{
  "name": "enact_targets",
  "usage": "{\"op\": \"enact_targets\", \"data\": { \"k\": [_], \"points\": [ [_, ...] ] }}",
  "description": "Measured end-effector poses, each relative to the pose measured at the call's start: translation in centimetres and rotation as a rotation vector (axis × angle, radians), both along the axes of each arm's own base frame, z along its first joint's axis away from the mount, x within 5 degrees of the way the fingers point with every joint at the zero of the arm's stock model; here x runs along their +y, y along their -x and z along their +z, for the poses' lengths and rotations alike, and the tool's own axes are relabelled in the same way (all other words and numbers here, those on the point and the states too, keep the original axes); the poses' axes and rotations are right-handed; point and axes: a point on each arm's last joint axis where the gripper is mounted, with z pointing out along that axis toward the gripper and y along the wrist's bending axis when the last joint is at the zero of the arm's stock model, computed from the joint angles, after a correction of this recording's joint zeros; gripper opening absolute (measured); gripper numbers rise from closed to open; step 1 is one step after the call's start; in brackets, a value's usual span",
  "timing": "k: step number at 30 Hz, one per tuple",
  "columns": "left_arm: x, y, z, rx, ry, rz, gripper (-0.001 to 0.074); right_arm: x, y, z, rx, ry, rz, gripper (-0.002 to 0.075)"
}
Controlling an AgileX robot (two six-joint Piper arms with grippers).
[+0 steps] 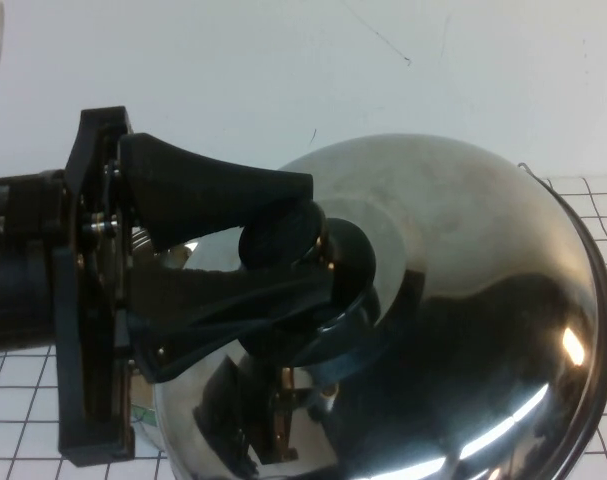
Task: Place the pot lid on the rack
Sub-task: Hand over the pot lid
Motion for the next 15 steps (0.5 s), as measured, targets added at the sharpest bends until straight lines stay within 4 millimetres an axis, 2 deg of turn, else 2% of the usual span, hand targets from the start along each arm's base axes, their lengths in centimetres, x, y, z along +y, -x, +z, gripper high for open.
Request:
{"op": "enact_targets", "data": {
  "k": [15],
  "points": [
    [0.0, 0.0, 0.0, -0.021, -0.003, 0.001, 0.0333, 0.3, -3.5, -0.7, 0.196, -0.003, 0.055, 0.0614]
  ]
}}
